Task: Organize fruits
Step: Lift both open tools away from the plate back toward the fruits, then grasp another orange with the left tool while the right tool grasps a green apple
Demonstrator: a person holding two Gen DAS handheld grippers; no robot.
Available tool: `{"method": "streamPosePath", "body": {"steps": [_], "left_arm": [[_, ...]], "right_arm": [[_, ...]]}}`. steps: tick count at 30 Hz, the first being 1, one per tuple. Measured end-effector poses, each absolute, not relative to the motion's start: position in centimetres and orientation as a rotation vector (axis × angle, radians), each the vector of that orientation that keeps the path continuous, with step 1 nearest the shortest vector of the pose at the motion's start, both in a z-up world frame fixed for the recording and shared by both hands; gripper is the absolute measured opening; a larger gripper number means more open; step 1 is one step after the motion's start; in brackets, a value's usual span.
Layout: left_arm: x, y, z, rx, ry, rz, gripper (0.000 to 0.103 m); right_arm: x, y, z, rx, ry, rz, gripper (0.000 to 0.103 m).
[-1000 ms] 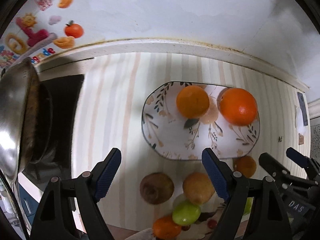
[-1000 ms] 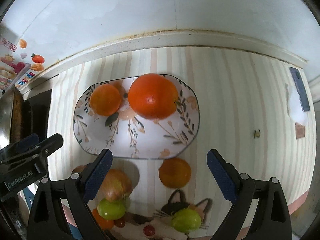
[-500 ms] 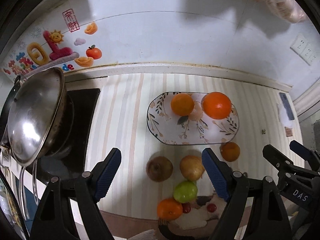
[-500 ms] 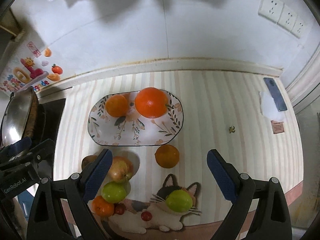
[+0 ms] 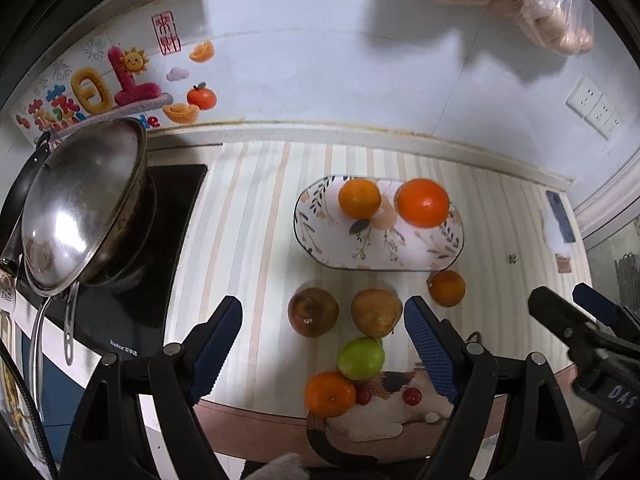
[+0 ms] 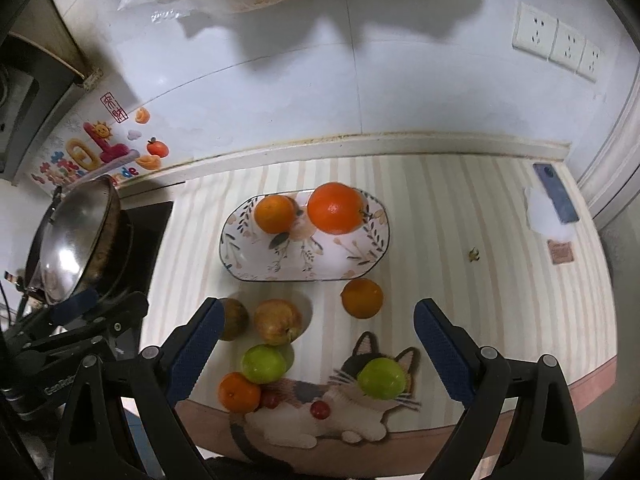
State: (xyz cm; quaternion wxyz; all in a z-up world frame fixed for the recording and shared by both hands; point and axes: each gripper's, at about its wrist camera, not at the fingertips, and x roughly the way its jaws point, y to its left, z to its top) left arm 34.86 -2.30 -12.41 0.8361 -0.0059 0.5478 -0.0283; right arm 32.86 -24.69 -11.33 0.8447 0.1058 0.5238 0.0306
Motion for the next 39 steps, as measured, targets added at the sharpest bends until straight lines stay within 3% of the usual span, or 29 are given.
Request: {"method": "streamPosePath", "body": {"steps": [14,16,18,20,22,26,39], "left_arm": [[33.7,-3.4,-30.5,-0.018,1.637,-0.092,0.089],[33.5,-3.5,-32.2,-0.011,1.673,-0.085,0.085],[33.3,-3.9,-33.3,0.005,1.697,-0.087,0.071],[33.2,-4.1,-33.2,-0.005,1.671,-0.096,0.061],[33.0,-4.2,-33.0,0.028,1.664,-0.083,0.061],[32.4,-3.2,-32.5,0.062,1.64,-0.044,0.061],[31.9,0.6,-32.9,-0.016,1.665,0.01,0.063]], "right_arm": [[33.1,-29.2,-26.5,0.385,1.441,-0.007,0.098],[32.7,-29.7,-29.1,0.41,1.5,-0.018,0.098],[32.4,-30.0,-30.9,0.428,1.533,-0.027,0.097],[32.2,-30.1,-32.3,0.434,1.55,-0.04,0.097],[32.1,-30.3,-33.3,0.449,1.564,-0.047,0.093],[32.1,-30.5,-35.1,0.454,1.608,-0.063,0.067],[30.9,-29.3,-34.9,0.423,1.615,-0.01,0.067]]}}
